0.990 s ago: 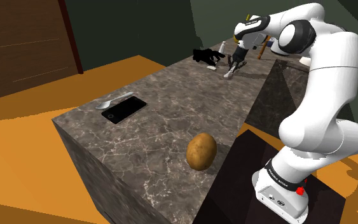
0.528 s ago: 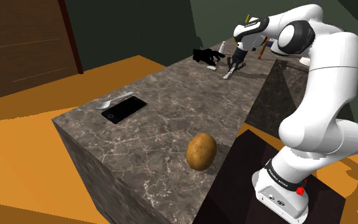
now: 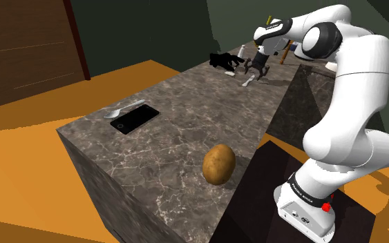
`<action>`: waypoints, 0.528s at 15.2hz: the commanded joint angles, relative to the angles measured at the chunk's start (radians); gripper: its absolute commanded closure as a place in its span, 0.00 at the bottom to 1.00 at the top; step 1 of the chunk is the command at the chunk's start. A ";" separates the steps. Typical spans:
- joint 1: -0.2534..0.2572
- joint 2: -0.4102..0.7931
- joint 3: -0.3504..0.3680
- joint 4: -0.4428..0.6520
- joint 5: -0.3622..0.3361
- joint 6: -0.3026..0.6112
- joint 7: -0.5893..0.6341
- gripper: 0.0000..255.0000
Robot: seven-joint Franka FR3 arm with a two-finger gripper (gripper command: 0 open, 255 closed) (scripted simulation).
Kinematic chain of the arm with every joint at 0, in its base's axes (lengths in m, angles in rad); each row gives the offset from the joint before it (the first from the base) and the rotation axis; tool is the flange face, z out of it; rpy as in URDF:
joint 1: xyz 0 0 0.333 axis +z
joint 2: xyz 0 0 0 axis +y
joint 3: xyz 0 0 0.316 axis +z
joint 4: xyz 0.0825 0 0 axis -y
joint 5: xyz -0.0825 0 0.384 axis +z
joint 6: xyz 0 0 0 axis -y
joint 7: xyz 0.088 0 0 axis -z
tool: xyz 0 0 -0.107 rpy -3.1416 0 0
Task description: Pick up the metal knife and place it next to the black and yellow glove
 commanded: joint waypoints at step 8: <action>-0.006 -0.042 -0.002 0.059 -0.002 -0.101 0.002 0.00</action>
